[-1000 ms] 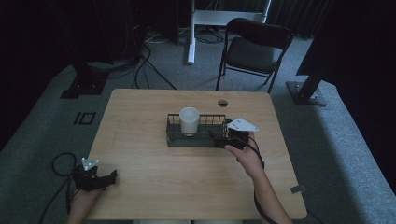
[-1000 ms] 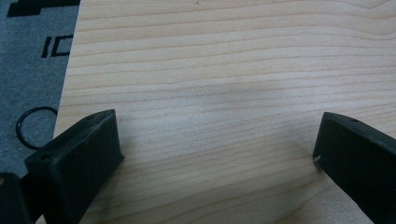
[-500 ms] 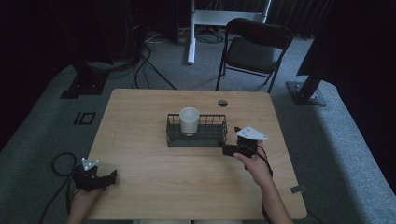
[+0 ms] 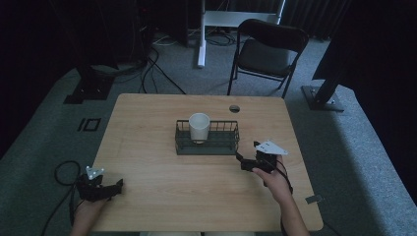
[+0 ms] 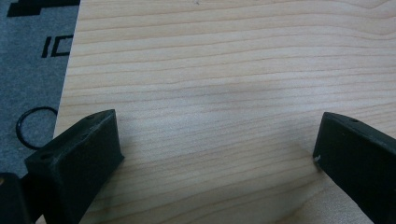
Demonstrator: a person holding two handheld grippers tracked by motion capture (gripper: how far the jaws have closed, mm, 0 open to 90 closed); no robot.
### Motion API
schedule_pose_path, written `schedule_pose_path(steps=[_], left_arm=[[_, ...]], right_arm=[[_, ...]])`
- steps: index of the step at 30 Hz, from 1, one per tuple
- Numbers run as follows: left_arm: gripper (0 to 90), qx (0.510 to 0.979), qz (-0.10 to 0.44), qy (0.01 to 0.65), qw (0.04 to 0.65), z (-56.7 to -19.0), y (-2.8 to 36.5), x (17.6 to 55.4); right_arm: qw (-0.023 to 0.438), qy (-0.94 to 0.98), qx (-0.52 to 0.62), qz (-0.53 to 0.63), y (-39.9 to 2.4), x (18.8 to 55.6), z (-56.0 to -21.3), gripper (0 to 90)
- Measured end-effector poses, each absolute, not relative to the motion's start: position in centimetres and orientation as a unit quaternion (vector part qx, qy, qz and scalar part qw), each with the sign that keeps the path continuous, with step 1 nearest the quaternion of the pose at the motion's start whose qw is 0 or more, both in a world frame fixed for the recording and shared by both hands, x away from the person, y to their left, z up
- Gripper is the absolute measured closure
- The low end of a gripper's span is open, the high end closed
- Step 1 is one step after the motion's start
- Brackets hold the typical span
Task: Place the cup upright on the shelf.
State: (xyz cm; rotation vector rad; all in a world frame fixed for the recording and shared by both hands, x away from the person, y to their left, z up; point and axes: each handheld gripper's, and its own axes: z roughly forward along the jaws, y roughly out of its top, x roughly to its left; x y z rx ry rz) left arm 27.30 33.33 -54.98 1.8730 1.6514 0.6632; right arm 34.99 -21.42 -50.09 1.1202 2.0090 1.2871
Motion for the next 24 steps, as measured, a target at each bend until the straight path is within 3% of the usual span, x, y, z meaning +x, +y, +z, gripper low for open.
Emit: schedule_pose_path(steps=[24], left_arm=[[1.0,0.697,0.247,0.614,0.275,-55.0,33.3,27.3]], right_arm=[[0.258,0.735,0.458,0.429,-25.5,33.6,-53.1,12.1]])
